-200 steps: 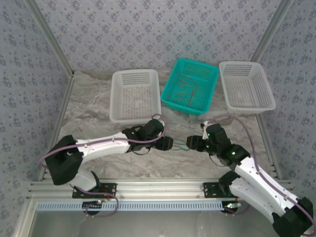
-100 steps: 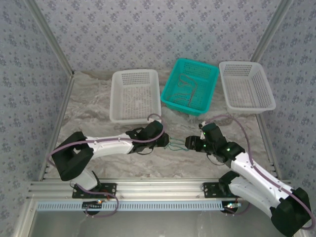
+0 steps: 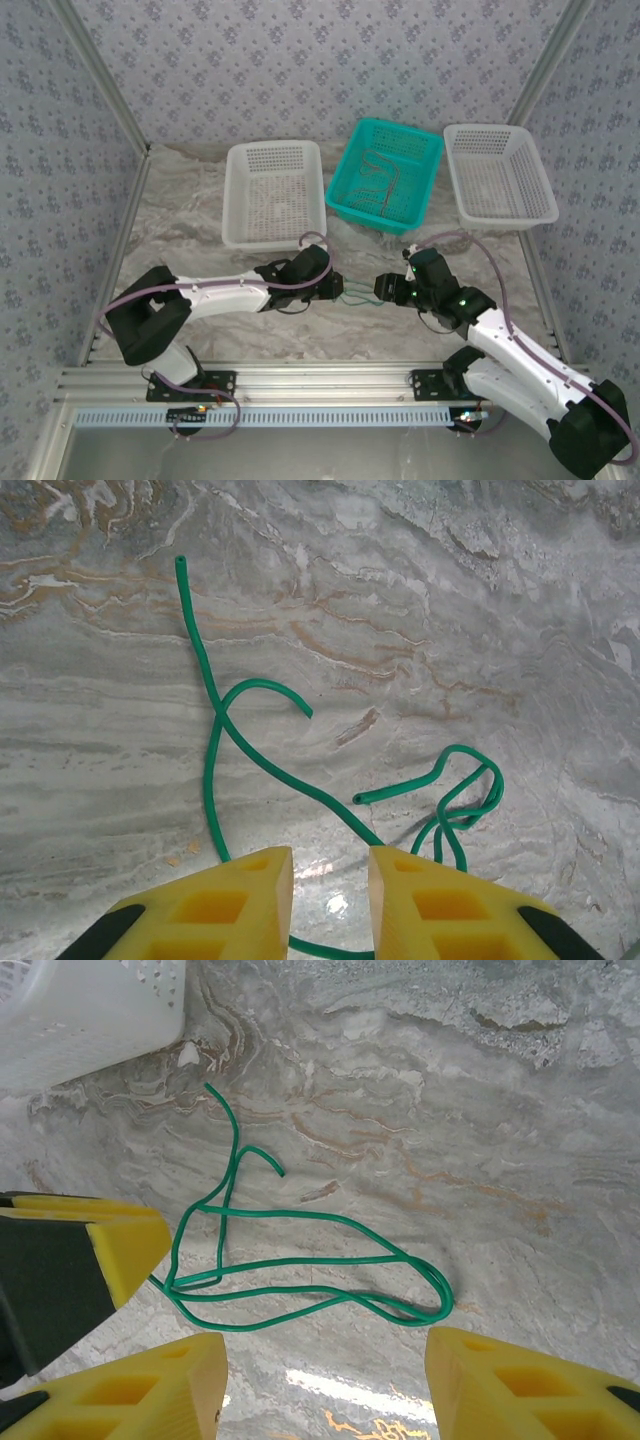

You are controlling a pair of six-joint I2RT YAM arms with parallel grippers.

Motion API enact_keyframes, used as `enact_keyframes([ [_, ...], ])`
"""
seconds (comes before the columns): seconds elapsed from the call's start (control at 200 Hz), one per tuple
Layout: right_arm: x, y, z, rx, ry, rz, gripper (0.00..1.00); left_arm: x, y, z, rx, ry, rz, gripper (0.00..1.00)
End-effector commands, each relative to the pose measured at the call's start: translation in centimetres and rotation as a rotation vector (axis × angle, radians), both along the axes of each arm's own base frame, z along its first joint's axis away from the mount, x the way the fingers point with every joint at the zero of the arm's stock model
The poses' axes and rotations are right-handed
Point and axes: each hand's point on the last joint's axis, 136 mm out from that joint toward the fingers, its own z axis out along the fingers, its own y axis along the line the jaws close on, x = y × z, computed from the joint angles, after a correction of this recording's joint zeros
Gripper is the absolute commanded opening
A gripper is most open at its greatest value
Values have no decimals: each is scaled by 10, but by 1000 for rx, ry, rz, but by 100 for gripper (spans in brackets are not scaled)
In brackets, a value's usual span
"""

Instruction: Untangle the cables

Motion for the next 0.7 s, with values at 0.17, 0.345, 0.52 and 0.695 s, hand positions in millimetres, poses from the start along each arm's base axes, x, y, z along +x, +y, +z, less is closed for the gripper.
enact_keyframes([
  [0.17, 4, 1, 13, 1, -30, -3, 57, -7, 0, 0, -13, 26, -29, 12],
  [0.345, 3, 13, 33, 15, -141, 90, 58, -8, -2, 28, -72, -5, -35, 0],
  [0.52, -8, 42, 69, 41, -402, 313, 61, -10, -15, 82, -157, -61, -101, 0],
  [0.695, -27, 68, 88, 50, -684, 515, 60, -10, -21, 116, -218, -95, -119, 0],
])
